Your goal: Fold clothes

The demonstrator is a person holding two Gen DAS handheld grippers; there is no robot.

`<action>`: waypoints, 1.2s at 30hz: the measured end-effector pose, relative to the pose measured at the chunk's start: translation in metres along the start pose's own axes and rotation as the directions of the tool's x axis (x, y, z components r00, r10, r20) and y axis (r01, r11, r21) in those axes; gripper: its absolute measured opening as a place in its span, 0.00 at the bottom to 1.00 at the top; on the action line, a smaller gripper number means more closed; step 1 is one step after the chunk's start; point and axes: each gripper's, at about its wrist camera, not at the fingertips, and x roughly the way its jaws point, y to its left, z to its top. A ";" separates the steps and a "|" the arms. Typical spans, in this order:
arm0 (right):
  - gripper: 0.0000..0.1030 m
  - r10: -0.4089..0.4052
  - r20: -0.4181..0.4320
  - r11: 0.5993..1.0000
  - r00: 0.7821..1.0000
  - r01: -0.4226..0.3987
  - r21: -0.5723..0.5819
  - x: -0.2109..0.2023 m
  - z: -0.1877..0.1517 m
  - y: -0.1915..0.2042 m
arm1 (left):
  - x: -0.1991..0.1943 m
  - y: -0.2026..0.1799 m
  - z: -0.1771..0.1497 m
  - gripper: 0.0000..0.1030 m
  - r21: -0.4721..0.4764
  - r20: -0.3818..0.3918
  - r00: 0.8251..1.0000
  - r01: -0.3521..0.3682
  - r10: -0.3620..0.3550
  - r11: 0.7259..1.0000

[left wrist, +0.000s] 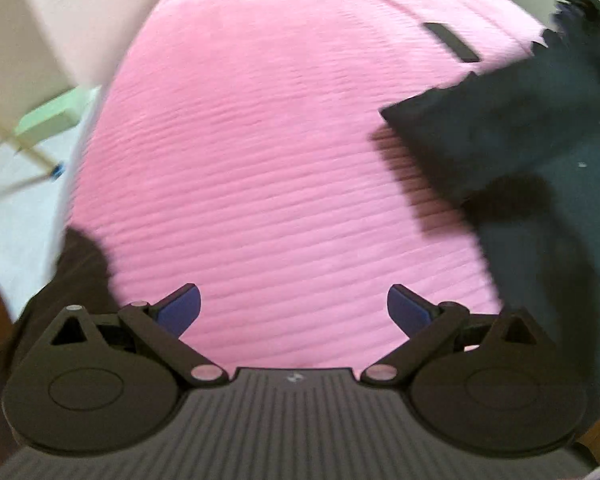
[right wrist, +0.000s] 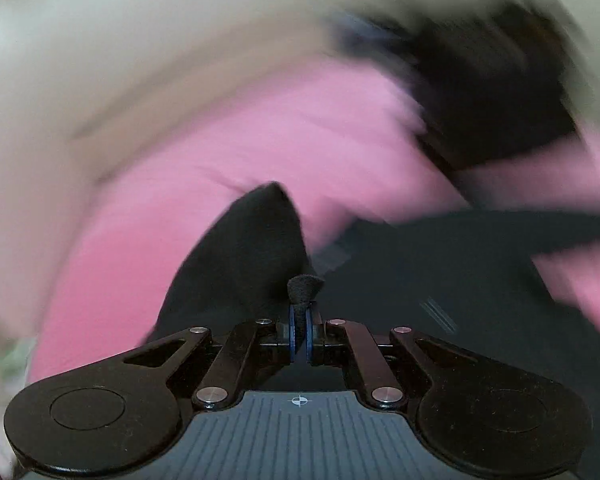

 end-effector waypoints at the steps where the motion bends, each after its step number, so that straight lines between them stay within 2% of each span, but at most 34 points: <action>1: 0.03 -0.039 -0.054 0.996 0.998 0.044 0.082 0.017 -0.007 -0.037 | 0.002 -0.018 0.004 0.95 0.010 0.000 1.000 0.012 -0.012 1.000; 4: 0.03 -0.062 -0.158 0.978 0.986 0.091 0.189 0.048 -0.019 -0.103 | 0.007 -0.067 0.008 0.95 0.053 -0.016 0.999 0.044 -0.043 0.998; 6: 0.03 -0.034 -0.190 0.977 0.981 0.073 0.202 0.059 -0.019 -0.121 | 0.010 -0.098 0.008 0.95 0.091 -0.037 0.998 0.057 -0.054 0.994; 10: 0.03 0.035 -0.170 0.981 0.985 -0.001 0.195 0.055 -0.002 -0.121 | 0.014 -0.139 0.011 0.95 0.142 -0.069 0.994 0.092 -0.083 0.986; 12: 0.03 0.078 -0.094 0.982 0.993 -0.060 0.178 0.037 0.014 -0.119 | 0.016 -0.149 0.018 0.95 0.170 -0.070 0.993 0.102 -0.091 0.980; 16: 0.03 0.012 -0.069 0.988 0.998 -0.001 0.154 0.023 0.005 -0.137 | 0.021 -0.159 0.031 0.95 0.212 -0.068 0.992 0.120 -0.108 0.970; 18: 0.04 -0.039 -0.108 0.978 0.993 0.060 0.202 0.034 -0.007 -0.163 | 0.026 -0.163 0.034 0.95 0.236 -0.083 0.990 0.128 -0.111 0.963; 20: 0.27 -0.048 -0.137 0.965 0.989 0.081 0.249 0.043 -0.013 -0.182 | 0.029 -0.168 0.035 0.95 0.259 -0.090 0.990 0.132 -0.112 0.957; 21: 0.54 -0.048 -0.149 0.958 0.988 0.087 0.272 0.047 -0.015 -0.191 | 0.029 -0.169 0.034 0.95 0.265 -0.095 0.989 0.132 -0.110 0.955; 22: 0.69 -0.043 -0.157 0.954 0.987 0.088 0.288 0.051 -0.017 -0.197 | 0.031 -0.171 0.032 0.95 0.269 -0.104 0.989 0.131 -0.107 0.954; 27: 0.69 -0.016 -0.180 0.939 0.984 0.077 0.336 0.061 -0.016 -0.214 | 0.037 -0.187 0.030 0.95 0.290 -0.139 0.985 0.137 -0.100 0.947; 31: 0.69 -0.028 -0.173 0.930 0.984 0.090 0.357 0.046 -0.009 -0.234 | 0.042 -0.212 0.037 0.95 0.319 -0.141 0.983 0.154 -0.114 0.935; 36: 0.69 -0.104 -0.132 0.909 0.986 0.148 0.389 0.017 0.016 -0.293 | 0.052 -0.259 0.054 0.95 0.363 -0.132 0.981 0.182 -0.143 0.914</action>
